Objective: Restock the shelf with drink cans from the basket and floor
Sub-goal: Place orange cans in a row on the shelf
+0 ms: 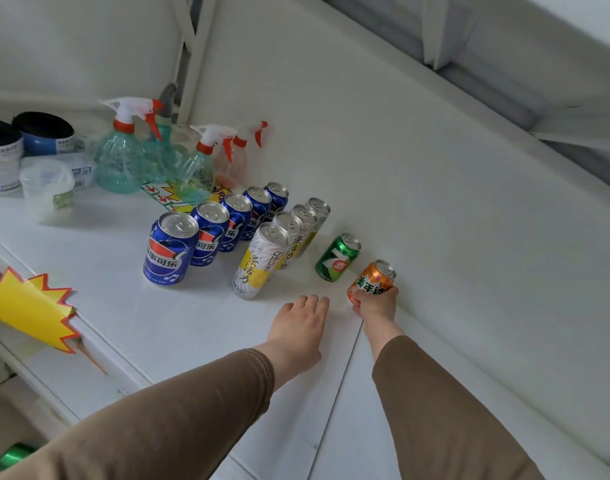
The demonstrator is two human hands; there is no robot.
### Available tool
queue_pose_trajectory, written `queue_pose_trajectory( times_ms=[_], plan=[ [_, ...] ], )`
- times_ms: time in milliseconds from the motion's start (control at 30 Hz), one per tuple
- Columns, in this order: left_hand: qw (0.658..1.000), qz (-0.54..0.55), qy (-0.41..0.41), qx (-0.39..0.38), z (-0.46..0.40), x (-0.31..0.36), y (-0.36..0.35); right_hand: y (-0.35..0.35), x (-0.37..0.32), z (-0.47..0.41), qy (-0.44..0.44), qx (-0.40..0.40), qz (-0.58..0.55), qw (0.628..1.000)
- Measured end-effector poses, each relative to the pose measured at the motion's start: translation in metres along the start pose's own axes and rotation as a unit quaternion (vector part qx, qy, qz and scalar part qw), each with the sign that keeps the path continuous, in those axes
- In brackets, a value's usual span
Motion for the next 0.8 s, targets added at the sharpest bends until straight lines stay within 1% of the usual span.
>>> queue_pose_trajectory(
  times_ms=[200, 300, 333, 433, 533, 633, 700, 800],
  plan=[
    [1.000, 0.011, 0.002, -0.005, -0.001, -0.008, -0.001, -0.003, 0.003, -0.006, -0.001, -0.007, -0.024, 1.000],
    [1.000, 0.018, 0.012, -0.007, 0.004, -0.015, 0.003, -0.003, 0.007, 0.006, -0.012, -0.019, -0.089, 0.996],
    [1.000, 0.018, 0.015, -0.007, 0.007, -0.018, 0.004, -0.001, 0.006, 0.013, 0.001, -0.016, -0.095, 0.995],
    [1.000, 0.013, 0.023, -0.007, 0.020, -0.028, 0.011, 0.013, -0.005, 0.048, 0.090, -0.007, -0.033, 0.995],
    [1.000, 0.009, 0.029, -0.004, 0.038, -0.040, 0.021, 0.011, -0.019, 0.099, 0.170, -0.061, 0.064, 0.981],
    [1.000, 0.001, 0.030, 0.009, 0.065, -0.054, 0.034, 0.002, -0.033, 0.158, 0.278, -0.118, 0.171, 0.938],
    [0.999, -0.005, 0.025, 0.022, 0.092, -0.065, 0.045, -0.001, -0.042, 0.202, 0.330, -0.138, 0.201, 0.912],
    [0.998, -0.014, 0.012, 0.052, 0.144, -0.086, 0.065, -0.002, -0.051, 0.269, 0.381, -0.144, 0.228, 0.884]
  ],
)
Point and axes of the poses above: each hand's wrist, its own z-axis away from the middle knuckle, its own y-axis out of the back of the hand, x = y × z, the point moved 8 cm from there along -z, towards the middle knuckle, and after that the axes turned 14 degrees about y, right-handed, at the moved point
